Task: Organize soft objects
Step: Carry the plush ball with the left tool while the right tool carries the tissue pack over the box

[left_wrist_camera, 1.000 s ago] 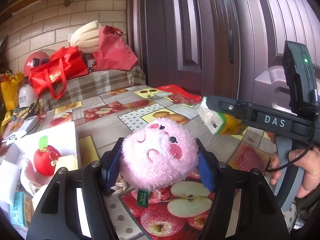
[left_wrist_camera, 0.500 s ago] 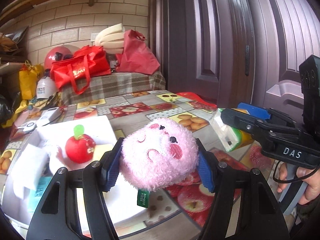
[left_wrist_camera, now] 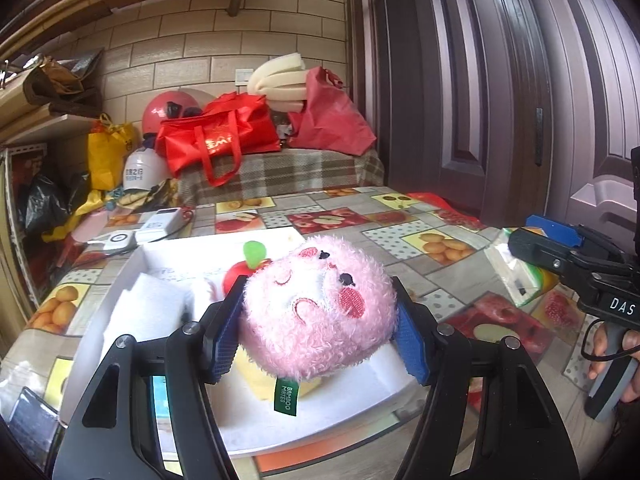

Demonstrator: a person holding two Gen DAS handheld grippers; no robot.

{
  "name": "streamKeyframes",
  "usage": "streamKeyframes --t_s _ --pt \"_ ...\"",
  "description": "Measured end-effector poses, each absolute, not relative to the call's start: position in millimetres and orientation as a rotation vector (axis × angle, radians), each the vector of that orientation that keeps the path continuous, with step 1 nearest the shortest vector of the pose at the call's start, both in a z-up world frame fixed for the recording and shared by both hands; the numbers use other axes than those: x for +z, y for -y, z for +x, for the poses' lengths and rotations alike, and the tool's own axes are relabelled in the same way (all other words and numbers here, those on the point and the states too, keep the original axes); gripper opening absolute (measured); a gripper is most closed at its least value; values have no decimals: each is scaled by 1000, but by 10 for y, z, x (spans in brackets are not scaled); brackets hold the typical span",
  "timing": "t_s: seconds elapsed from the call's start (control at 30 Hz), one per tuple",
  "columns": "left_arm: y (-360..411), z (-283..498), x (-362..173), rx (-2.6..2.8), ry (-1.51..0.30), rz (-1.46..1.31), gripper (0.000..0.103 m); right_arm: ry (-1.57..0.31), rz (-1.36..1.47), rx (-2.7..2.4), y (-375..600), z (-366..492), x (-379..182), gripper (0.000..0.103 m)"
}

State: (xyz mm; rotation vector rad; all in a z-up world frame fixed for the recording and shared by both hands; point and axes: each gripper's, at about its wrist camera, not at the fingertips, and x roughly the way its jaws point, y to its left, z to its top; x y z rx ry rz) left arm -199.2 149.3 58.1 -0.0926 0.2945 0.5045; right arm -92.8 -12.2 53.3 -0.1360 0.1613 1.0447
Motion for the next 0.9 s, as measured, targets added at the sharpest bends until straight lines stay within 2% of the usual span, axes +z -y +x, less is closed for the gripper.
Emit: streamKeyframes --t_s 0.9 --pt "-2269 -2575 498 719 -251 -229 67 -245 -295 1242 -808 -1332 359 68"
